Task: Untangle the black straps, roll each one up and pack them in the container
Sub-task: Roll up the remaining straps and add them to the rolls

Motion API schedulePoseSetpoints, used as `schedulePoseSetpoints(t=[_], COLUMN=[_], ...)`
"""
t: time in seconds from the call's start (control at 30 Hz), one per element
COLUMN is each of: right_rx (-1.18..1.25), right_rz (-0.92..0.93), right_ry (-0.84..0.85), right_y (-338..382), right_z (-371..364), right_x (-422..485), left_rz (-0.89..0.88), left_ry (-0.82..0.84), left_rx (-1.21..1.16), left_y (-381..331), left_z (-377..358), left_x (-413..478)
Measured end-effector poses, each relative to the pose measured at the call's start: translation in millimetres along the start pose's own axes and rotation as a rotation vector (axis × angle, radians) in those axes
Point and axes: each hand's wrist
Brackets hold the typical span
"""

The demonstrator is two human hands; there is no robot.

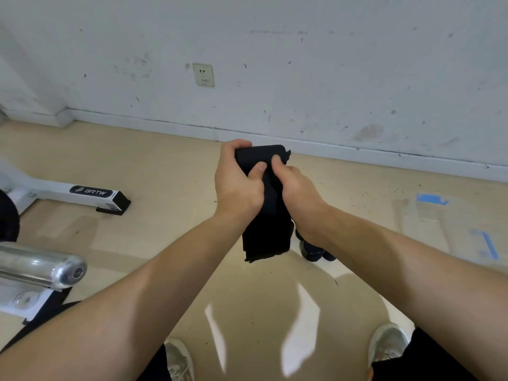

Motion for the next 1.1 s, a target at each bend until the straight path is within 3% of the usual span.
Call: schedulePoseSetpoints(t=[0.2, 0.33, 0.43, 0.63, 0.77, 0.97, 1.1], right_rx=[0.070, 0.131, 0.168, 0.084, 0.066, 0.089, 0.141], right_rz=[-0.091, -0.058, -0.051, -0.067, -0.066, -0.042, -0.068], right_ry=[-0.131, -0.133, -0.134, -0.177, -0.185, -0.108, -0.076], right_y=[2, 3, 4, -4, -8, -6, -7], right_z=[6, 10, 13, 9, 8, 15, 15], right_x=[13, 13, 12, 17, 21, 26, 25], left_rz=[-0.306, -0.342, -0.234, 0.219, 0.389, 0.446, 0.431], left_ry=[0.120, 0.153, 0.192, 0.188, 0.227, 0.282, 0.217], left_rx=[0.122, 0.133, 0.127, 0.063, -0.015, -0.038, 0.003], left_y=[5, 4, 1, 0, 4, 1, 9], left_z=[-2, -1, 1, 3, 7, 21, 17], left_x=[-2, 1, 3, 4, 8, 23, 21])
Point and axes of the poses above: each hand's wrist, its own x-axis towards the middle knuckle, its own z-axis out of the back of the hand, y = z × x, and after that the axes turned 7 degrees about z, right-handed
